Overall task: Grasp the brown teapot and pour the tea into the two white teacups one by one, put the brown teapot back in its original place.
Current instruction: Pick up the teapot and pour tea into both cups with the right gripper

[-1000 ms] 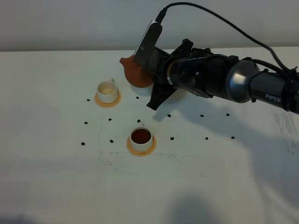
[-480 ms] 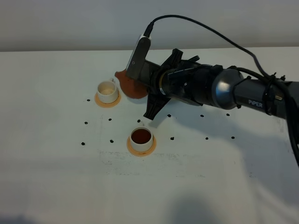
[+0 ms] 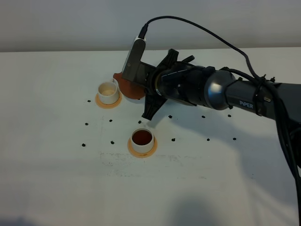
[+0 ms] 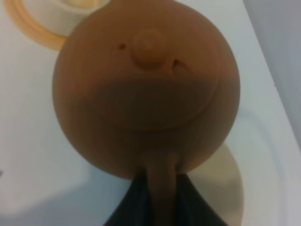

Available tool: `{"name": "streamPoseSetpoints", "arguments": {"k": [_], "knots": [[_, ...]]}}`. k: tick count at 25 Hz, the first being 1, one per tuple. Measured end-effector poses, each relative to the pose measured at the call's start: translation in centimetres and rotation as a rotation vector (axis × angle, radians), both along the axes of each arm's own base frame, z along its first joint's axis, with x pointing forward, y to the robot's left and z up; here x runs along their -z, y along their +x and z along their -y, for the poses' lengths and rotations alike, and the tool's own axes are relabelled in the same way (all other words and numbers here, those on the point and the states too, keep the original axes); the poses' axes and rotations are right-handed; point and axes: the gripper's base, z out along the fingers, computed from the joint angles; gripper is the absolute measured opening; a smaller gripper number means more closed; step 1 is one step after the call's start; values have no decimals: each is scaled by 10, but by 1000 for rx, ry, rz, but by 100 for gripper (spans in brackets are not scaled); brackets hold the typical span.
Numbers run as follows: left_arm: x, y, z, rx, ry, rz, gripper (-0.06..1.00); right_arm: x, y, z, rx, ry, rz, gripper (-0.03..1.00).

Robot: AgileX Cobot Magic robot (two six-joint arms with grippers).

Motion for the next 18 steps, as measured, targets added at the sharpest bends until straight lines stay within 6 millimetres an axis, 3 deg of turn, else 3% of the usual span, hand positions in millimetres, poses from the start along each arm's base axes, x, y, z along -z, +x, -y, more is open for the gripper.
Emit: {"name": "streamPoseSetpoints", "arguments": {"k": [18], "knots": [[0,0,0,0,0,0,47,6,-6,-10,-59,-82,38,8]]}}
